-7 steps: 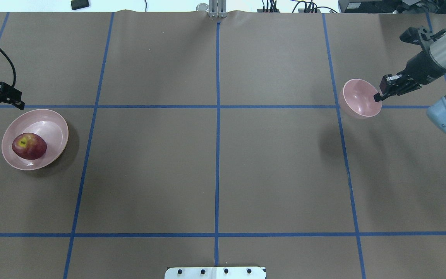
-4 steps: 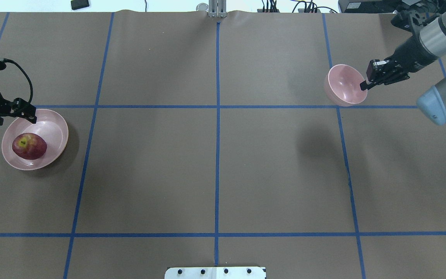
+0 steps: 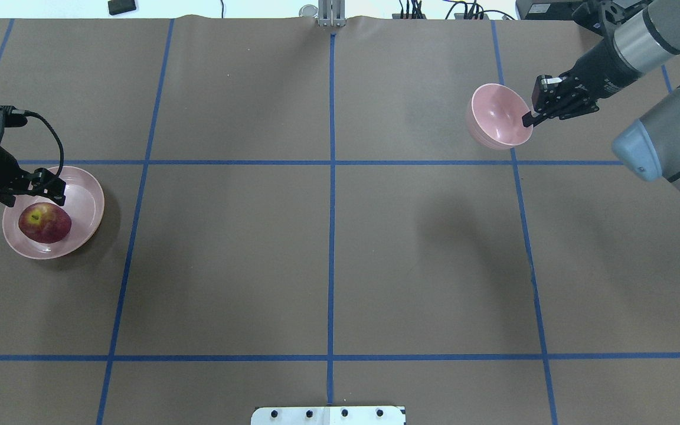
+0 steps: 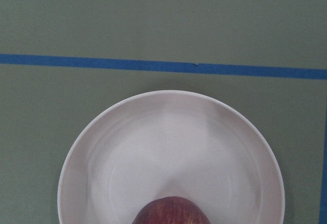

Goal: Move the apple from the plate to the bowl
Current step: 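Grip bowl rim with right gripper while left gripper lowers onto apple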

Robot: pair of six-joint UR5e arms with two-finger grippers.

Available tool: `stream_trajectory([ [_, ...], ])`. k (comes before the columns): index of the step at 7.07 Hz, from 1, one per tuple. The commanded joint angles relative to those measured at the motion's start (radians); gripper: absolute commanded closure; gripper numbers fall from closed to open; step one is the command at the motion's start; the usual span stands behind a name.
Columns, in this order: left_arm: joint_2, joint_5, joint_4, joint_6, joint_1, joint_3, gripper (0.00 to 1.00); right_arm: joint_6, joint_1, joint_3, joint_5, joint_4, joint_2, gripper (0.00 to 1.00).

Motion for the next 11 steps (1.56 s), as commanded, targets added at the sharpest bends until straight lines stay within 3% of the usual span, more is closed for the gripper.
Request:
stream_trajectory([
  [1, 0.002, -0.001, -0.002, 0.002, 0.017, 0.021, 0.01, 0.051, -0.031, 0.013, -0.005, 0.0, 0.023, 1.0],
  [5, 0.002, -0.003, -0.003, -0.001, 0.054, 0.049, 0.01, 0.085, -0.086, 0.006, -0.044, -0.029, 0.085, 1.0],
  [6, 0.002, -0.011, -0.003, -0.01, 0.054, 0.047, 0.07, 0.085, -0.089, 0.004, -0.047, -0.029, 0.085, 1.0],
  [7, 0.002, -0.015, 0.001, -0.012, 0.054, 0.038, 0.69, 0.085, -0.096, 0.004, -0.048, -0.029, 0.09, 1.0],
  [8, 0.005, -0.015, 0.012, -0.009, 0.051, 0.029, 1.0, 0.086, -0.115, 0.003, -0.07, -0.038, 0.1, 1.0],
  [9, 0.002, -0.017, 0.064, -0.004, 0.04, -0.012, 1.0, 0.086, -0.152, 0.003, -0.111, -0.096, 0.135, 1.0],
  [10, -0.019, -0.021, 0.204, 0.007, 0.028, -0.079, 1.0, 0.086, -0.195, 0.001, -0.152, -0.16, 0.18, 1.0],
  [11, -0.092, -0.023, 0.31, 0.007, 0.015, -0.121, 1.0, 0.086, -0.25, -0.002, -0.201, -0.204, 0.2, 1.0],
])
